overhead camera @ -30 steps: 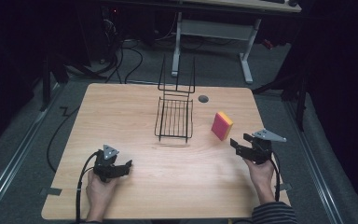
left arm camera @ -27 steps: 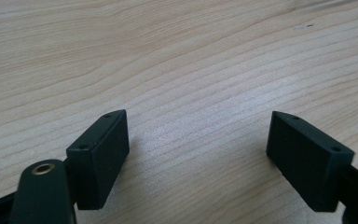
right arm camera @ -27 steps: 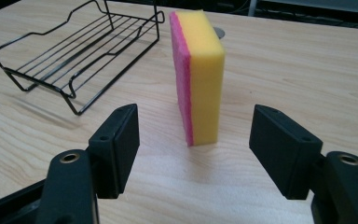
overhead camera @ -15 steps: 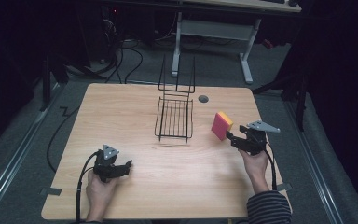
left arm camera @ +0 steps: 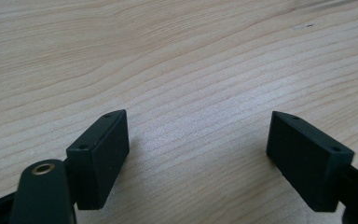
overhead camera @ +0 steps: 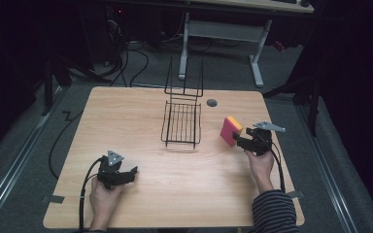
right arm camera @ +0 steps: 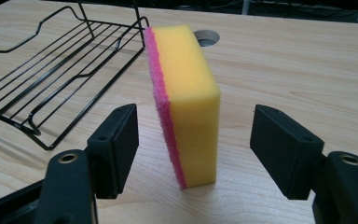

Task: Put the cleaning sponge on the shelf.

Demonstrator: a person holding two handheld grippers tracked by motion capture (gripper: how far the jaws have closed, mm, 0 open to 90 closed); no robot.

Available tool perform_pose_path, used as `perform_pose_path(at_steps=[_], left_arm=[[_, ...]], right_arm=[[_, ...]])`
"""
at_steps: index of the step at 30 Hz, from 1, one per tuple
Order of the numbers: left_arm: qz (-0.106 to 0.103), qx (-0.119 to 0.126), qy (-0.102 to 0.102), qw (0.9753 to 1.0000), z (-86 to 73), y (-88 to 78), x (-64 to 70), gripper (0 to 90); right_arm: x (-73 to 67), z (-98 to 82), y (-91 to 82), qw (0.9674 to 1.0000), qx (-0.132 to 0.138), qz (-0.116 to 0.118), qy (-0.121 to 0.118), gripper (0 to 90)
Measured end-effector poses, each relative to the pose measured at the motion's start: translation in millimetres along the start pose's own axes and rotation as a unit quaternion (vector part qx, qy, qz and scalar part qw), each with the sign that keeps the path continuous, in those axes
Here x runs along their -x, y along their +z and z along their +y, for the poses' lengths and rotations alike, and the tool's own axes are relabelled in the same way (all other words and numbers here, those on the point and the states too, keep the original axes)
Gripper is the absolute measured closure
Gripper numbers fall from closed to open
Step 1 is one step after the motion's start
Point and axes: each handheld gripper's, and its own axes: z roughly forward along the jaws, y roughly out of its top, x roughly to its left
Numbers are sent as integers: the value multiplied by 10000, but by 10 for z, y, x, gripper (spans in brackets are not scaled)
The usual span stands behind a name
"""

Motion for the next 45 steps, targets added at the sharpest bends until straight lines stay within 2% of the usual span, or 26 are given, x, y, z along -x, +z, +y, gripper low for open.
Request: perform_pose_path(at_steps=[7,10,14,19,32,36,45], left_arm=[[-1,0,0,10000,0,0,0,216],[-1,0,0,10000,0,0,0,216],[-2,1,-1,10000,0,0,0,216],[-3,0,-1,10000,0,0,-1,216],[-3,2,-3,10000,0,0,-1,216],[-3,-3,2,10000,0,-1,-2,216],[-4,2,-4,10000,0,0,-1,216]], right_arm=[[20,-35,115,9998,-107,67,162,340],[35,-55,165,9997,-154,99,130,346],[32,-75,220,9995,-200,137,203,358],[29,-99,275,9992,-299,104,263,422],[6,-117,302,9992,-402,-2,41,571],[1,-115,285,9992,-387,-14,-95,594],[-40,-66,164,9996,-229,24,-143,602]])
